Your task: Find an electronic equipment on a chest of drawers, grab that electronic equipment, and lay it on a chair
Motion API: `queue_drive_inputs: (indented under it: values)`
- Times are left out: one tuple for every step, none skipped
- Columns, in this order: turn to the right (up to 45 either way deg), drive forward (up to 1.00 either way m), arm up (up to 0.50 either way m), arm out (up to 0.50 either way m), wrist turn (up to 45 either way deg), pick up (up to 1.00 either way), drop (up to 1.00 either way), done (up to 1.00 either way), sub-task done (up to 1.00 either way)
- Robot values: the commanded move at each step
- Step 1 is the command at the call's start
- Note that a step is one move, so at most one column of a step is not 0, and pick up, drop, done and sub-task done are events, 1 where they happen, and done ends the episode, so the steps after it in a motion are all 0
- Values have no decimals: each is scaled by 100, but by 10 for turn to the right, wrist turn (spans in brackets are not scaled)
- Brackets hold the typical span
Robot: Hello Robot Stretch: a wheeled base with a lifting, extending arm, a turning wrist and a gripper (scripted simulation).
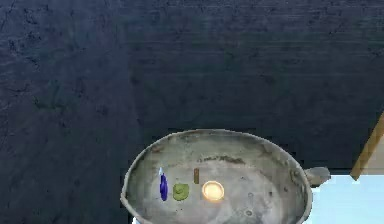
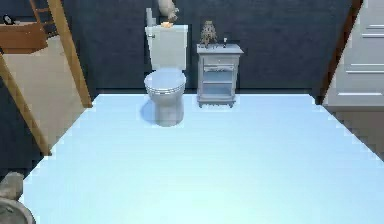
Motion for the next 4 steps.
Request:
queue_drive_inputs:
  values:
    - [450, 0, 0, 0, 0, 0, 0, 0, 0]
    - [330, 0, 0, 0, 0, 0, 0, 0, 0]
    - [0, 35, 0, 0, 0, 0, 0, 0, 0]
    - [270, 0, 0, 0, 0, 0, 0, 0, 0]
